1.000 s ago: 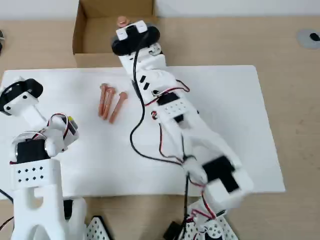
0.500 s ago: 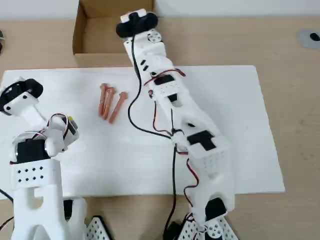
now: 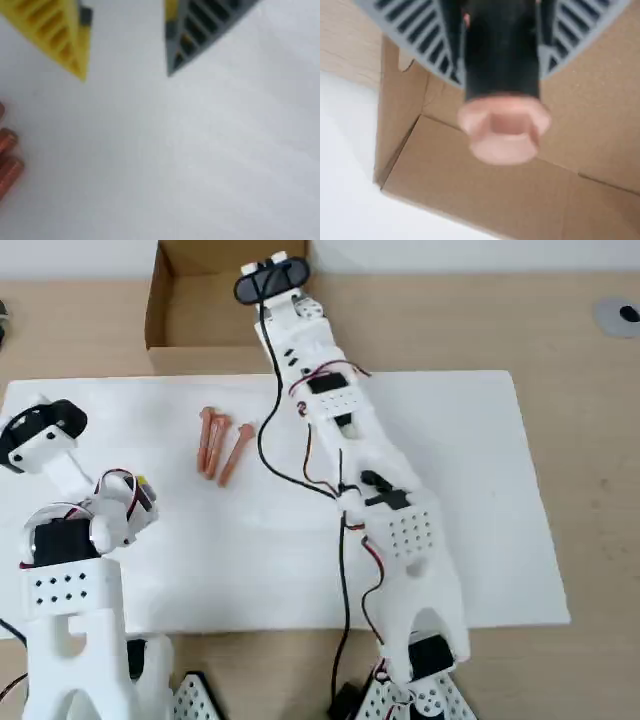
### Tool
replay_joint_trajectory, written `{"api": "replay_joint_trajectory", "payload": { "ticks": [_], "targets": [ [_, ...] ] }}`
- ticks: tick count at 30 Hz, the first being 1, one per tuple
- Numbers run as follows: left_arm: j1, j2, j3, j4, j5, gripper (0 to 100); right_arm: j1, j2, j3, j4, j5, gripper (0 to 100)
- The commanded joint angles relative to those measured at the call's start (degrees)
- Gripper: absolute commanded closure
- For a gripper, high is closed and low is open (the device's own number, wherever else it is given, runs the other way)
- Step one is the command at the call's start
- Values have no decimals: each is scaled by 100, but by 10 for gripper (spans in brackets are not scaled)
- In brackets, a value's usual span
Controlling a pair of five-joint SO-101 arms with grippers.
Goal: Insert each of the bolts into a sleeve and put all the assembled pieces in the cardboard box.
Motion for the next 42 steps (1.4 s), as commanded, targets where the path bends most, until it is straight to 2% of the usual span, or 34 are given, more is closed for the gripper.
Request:
{"api": "replay_joint_trajectory", "payload": {
  "ticks": [1,4,17,20,24,28,32,39,42],
  "targets": [
    [-79,-4,-281,26,-53,883,48,-163,-585,308,44,822],
    [-79,-4,-290,88,-53,883,66,-163,-576,369,44,791],
    [-79,-4,-290,97,-53,883,75,-189,-585,580,44,790],
    [-79,-4,-290,97,-53,883,66,-277,-646,914,18,790],
    [-79,-4,-290,97,-132,881,13,-1068,-1007,2268,-352,790],
    [-79,-4,-360,352,-712,879,-13,-2132,-1376,4475,-914,789],
    [-70,48,-598,870,-1160,879,22,-3187,-1569,6576,-932,789],
    [-26,48,-598,932,-1538,880,-92,-4092,-1508,8466,-923,789],
    [-26,48,-607,1213,-1688,881,-110,-4356,-1525,9433,-923,789]
  ]
}}
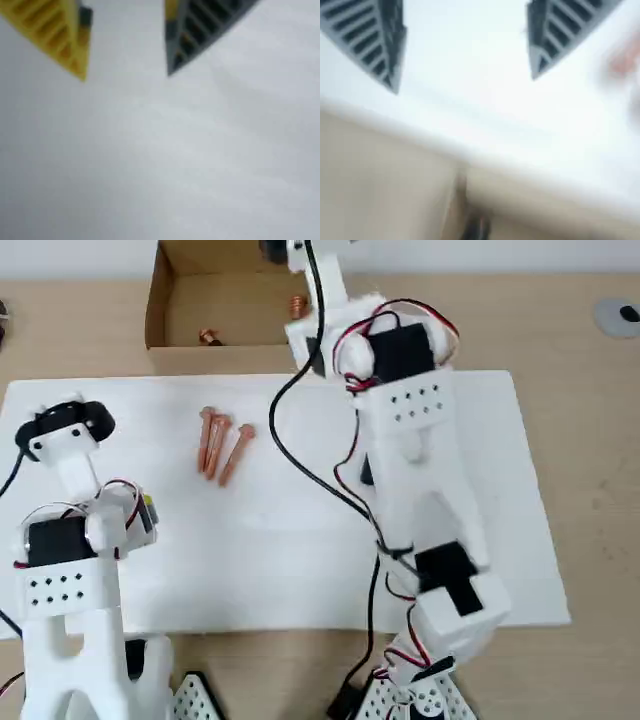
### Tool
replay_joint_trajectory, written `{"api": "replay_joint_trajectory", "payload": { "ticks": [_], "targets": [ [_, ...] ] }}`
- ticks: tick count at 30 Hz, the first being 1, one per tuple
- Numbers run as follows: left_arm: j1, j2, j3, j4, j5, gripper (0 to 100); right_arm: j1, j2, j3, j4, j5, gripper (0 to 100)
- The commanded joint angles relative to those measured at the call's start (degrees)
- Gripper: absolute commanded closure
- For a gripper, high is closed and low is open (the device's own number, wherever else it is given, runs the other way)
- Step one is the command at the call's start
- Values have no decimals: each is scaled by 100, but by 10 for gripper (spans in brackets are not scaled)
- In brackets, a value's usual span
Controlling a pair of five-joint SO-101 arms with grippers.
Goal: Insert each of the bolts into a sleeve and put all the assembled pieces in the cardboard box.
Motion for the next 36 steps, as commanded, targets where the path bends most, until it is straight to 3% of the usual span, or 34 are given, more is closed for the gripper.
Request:
{"api": "replay_joint_trajectory", "payload": {
  "ticks": [1,8,14,18,23,27,36],
  "targets": [
    [-26,13,-255,229,-202,881,-75,-602,-303,1037,-44,789],
    [-9,40,-237,246,-387,879,136,-1332,453,1503,18,789],
    [229,593,-211,237,-492,882,338,-3046,3160,1459,888,789],
    [229,1112,-299,123,-501,882,585,-4110,4884,800,1099,789],
    [273,1560,-299,-343,-475,883,1376,-4936,6044,-378,1266,789],
    [598,1754,-378,-677,-448,883,1780,-4699,6316,-879,2040,789],
    [818,2967,-1837,-747,-149,880,2026,-3090,6097,-1257,1547,789]
  ]
}}
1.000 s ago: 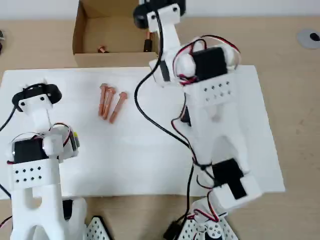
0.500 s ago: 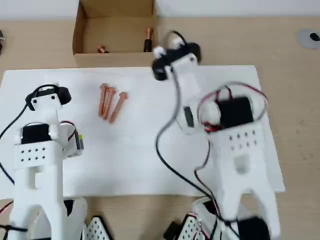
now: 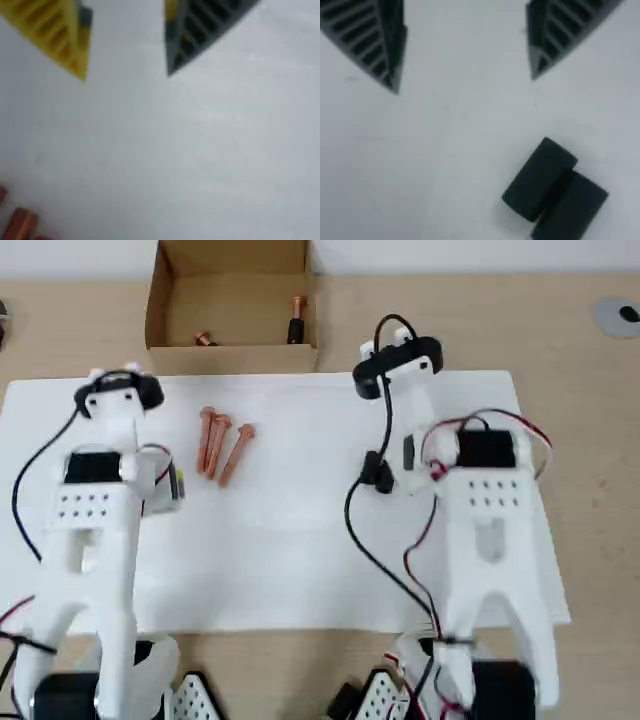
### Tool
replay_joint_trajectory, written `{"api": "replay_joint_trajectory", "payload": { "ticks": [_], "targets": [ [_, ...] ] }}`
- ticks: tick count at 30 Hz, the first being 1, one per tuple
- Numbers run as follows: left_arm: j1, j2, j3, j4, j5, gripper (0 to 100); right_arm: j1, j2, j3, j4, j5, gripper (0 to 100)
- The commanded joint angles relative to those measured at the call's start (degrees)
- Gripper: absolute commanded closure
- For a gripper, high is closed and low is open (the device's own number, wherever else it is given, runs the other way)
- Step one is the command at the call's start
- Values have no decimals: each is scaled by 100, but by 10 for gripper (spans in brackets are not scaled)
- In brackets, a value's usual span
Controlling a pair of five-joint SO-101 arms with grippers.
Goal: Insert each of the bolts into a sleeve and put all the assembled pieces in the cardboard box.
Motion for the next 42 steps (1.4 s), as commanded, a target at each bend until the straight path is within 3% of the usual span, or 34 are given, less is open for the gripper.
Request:
{"api": "replay_joint_trajectory", "payload": {
  "ticks": [1,5,9,16,23,34,42],
  "targets": [
    [44,708,-809,-88,53,881,84,312,-277,-176,-255,789],
    [44,1710,-1327,-88,53,882,-180,418,-391,-299,-554,789],
    [70,2378,-1776,-220,62,883,-321,435,-295,-607,-1310,789],
    [70,2536,-1829,-721,176,883,-312,444,84,-923,-2620,789],
    [70,2580,-1864,-1108,185,880,-382,453,233,-897,-2892,789],
    [79,2624,-1846,-1187,290,879,-629,514,233,-624,-2725,788],
    [132,3574,-2119,-1011,492,880,-593,1147,224,-633,-2743,788]
  ]
}}
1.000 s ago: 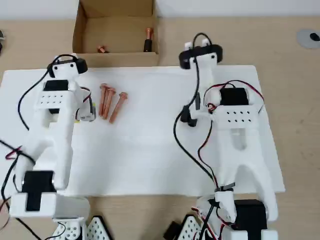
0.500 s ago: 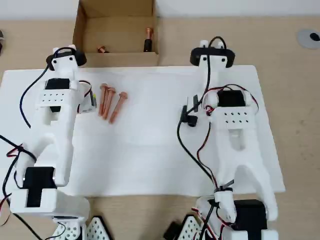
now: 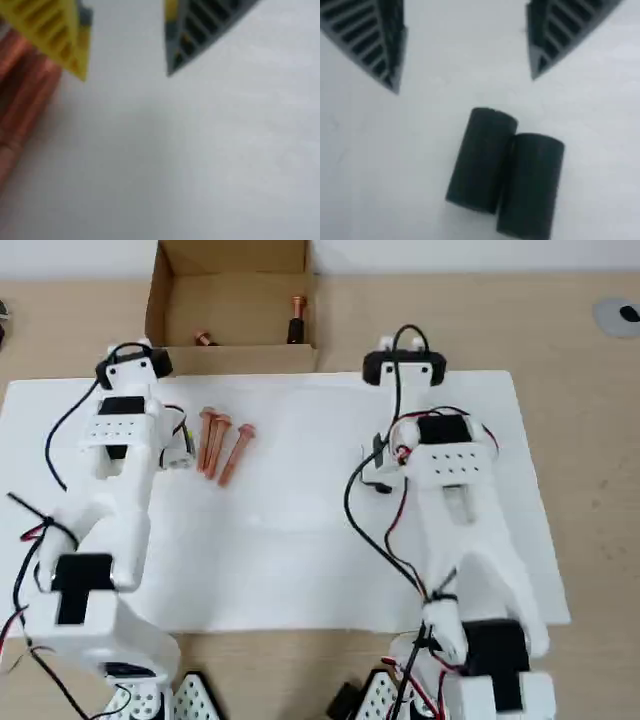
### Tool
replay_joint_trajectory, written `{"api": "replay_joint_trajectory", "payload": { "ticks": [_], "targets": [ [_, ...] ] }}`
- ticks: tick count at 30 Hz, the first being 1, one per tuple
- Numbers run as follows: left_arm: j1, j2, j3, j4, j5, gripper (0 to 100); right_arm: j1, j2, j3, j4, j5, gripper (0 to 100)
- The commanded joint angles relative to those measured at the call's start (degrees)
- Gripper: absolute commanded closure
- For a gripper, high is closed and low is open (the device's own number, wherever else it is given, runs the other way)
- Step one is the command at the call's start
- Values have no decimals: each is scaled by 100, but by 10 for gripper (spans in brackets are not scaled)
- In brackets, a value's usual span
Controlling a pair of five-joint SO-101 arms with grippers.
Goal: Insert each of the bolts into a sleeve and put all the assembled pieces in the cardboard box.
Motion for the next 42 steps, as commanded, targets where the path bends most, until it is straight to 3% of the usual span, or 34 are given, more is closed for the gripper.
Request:
{"api": "replay_joint_trajectory", "payload": {
  "ticks": [1,7,11,19,32,42],
  "targets": [
    [132,251,-448,158,18,881,-40,101,-40,18,53,788],
    [413,400,-782,193,-44,882,-40,154,-40,9,53,788],
    [571,426,-870,158,-536,882,-40,171,-40,18,53,788],
    [352,391,-870,-220,-870,882,-75,180,-13,9,62,788],
    [721,382,-1143,-993,-404,881,-189,189,4,-9,0,789],
    [1011,382,-1125,-1055,-343,882,-541,189,505,-897,-1055,789]
  ]
}}
